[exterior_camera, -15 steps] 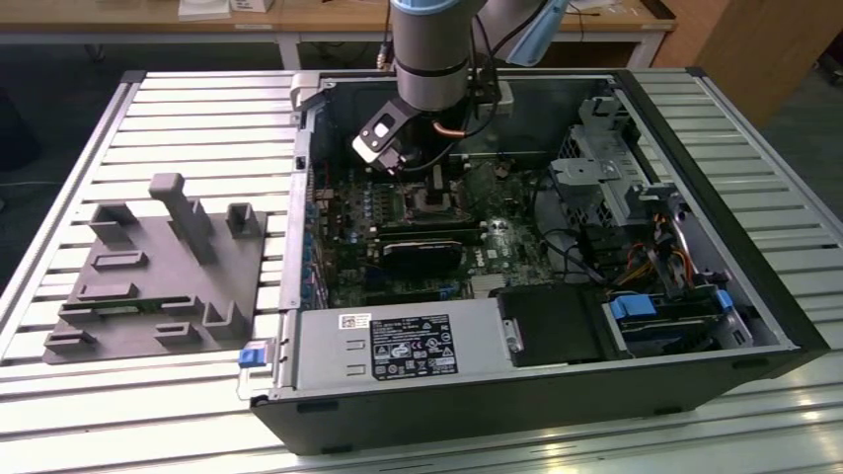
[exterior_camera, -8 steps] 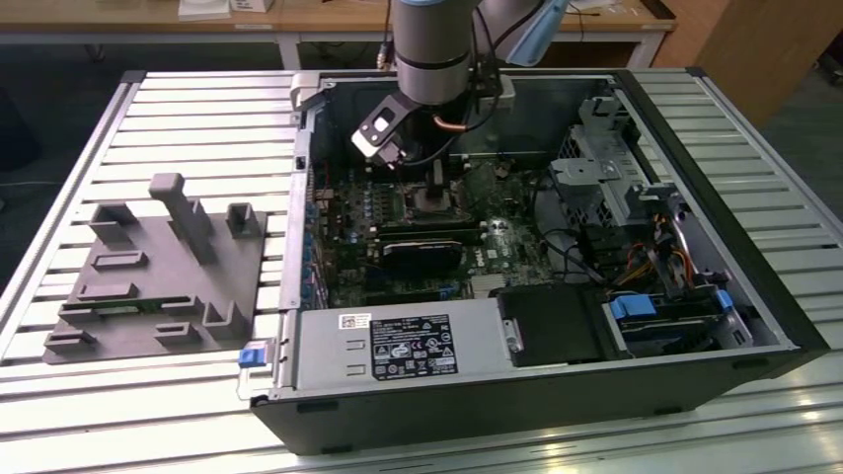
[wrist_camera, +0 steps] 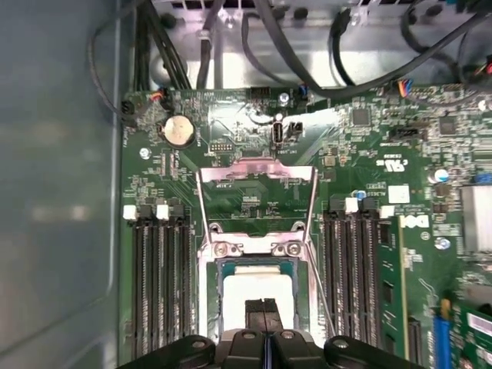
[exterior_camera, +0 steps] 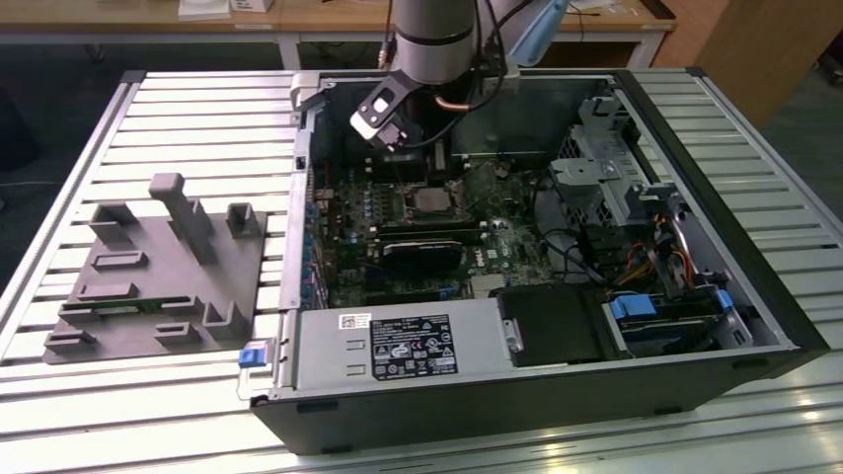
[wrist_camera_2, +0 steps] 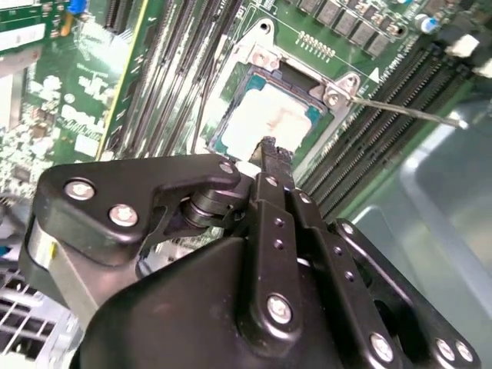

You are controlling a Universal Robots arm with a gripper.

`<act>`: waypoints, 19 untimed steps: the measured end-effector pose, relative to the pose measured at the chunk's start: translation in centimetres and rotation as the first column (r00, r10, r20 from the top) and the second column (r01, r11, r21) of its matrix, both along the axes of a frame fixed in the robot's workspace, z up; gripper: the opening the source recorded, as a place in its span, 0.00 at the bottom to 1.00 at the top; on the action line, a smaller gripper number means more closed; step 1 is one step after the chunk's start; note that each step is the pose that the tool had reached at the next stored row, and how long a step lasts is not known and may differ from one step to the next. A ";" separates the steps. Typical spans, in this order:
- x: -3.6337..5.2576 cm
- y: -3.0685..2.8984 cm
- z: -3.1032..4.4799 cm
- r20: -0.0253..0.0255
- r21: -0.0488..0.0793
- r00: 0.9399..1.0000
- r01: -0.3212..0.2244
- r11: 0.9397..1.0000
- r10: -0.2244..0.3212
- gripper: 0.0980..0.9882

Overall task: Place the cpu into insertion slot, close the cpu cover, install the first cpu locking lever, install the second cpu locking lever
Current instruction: 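Place the cpu into insertion slot, then close the cpu cover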

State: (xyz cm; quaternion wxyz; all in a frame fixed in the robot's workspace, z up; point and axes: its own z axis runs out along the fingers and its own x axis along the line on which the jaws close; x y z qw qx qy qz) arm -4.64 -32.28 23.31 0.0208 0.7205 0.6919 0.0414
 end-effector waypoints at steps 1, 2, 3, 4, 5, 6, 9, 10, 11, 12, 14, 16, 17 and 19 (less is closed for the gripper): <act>0.00 0.00 0.33 0.000 0.000 1.000 0.000 1.000 0.000 0.01; 0.00 0.00 0.63 0.000 0.000 1.000 0.000 1.000 0.000 0.01; 0.00 0.00 0.92 0.000 0.000 1.000 0.000 1.000 0.000 0.01; 0.00 0.00 1.22 0.000 0.000 1.000 0.000 1.000 0.000 0.01; 0.00 0.00 1.53 0.000 0.000 1.000 0.000 1.000 0.000 0.01; 0.00 0.00 1.82 0.001 0.000 1.000 0.000 1.000 0.000 0.01; 0.00 0.00 2.36 0.001 0.000 1.000 0.000 1.000 0.000 0.01; 0.00 0.00 2.40 0.001 0.000 1.000 0.000 1.000 0.000 0.01; 0.00 0.00 2.39 0.001 0.000 1.000 0.000 1.000 0.000 0.01; 0.00 0.00 2.39 0.001 0.000 1.000 0.000 1.000 0.000 0.01; 0.00 0.00 2.44 0.001 0.000 1.000 0.000 1.000 0.000 0.01; 0.00 0.00 2.48 0.001 0.000 1.000 0.000 1.000 0.000 0.01; 0.01 0.00 2.48 0.001 0.000 1.000 0.000 1.000 0.000 0.01; 0.08 0.00 2.48 0.001 0.000 1.000 0.000 1.000 0.000 0.01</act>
